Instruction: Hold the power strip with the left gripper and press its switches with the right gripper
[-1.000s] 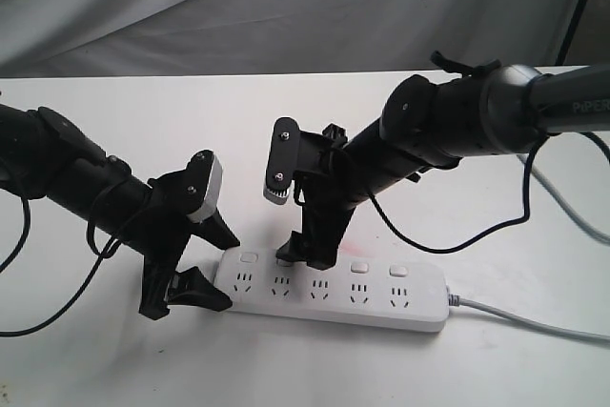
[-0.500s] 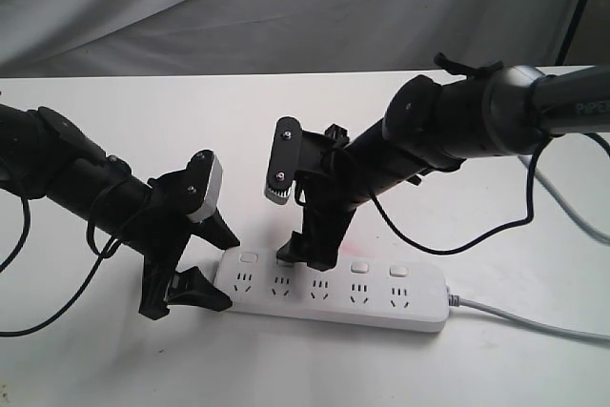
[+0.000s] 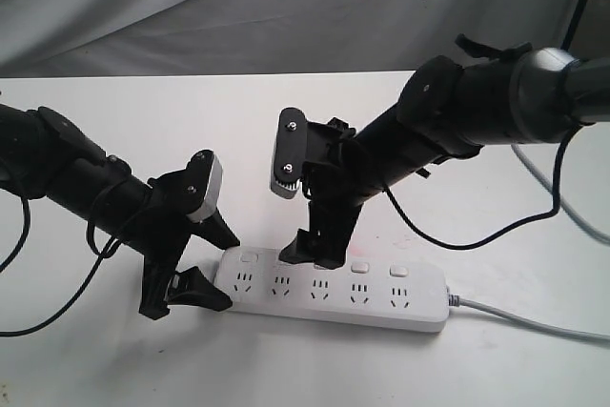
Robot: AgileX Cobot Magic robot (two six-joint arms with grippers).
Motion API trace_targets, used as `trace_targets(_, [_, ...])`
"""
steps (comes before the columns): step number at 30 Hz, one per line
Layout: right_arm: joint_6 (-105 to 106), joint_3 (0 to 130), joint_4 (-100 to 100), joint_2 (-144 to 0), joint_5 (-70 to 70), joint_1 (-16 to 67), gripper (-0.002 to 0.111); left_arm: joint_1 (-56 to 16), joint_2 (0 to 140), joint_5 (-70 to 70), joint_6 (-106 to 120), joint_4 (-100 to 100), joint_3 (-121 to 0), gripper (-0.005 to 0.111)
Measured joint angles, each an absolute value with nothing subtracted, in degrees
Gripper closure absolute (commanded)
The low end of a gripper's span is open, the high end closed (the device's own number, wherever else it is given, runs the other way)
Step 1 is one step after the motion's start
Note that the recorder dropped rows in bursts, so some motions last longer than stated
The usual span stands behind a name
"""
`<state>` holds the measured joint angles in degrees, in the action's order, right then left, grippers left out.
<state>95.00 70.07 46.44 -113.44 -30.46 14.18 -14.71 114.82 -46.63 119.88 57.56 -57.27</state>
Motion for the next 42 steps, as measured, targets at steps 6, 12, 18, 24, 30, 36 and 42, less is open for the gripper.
trace_targets(6, [95.1,69.4,46.4,-113.4,-32.8,10.4,0.010,-14.7,114.8,-46.6,119.9,57.6,-57.3,0.107])
trace_targets(12, [96.5,66.9,46.6,-113.4,-30.7,9.9,0.010,-14.7,114.8,-46.6,119.9,57.6,-57.3,0.107])
trace_targets(18, [96.7,66.9,47.5,-113.4,-29.6,9.9,0.010,-14.7,114.8,-46.6,119.9,57.6,-57.3,0.107])
trace_targets(24, [97.1,66.9,47.9,-113.4,-28.9,9.9,0.010,-14.7,114.8,-46.6,119.9,57.6,-57.3,0.107])
trace_targets(30, [97.3,66.9,48.0,-113.4,-28.9,9.9,0.010,-14.7,114.8,-46.6,119.9,57.6,-57.3,0.107])
trace_targets(36, [97.3,66.9,48.1,-113.9,-28.4,9.9,0.010,-14.7,114.8,-46.6,119.9,57.6,-57.3,0.107])
trace_targets(42, [97.3,66.9,49.0,-114.6,-27.9,9.9,0.010,-14.7,114.8,-46.6,119.9,57.6,-57.3,0.107])
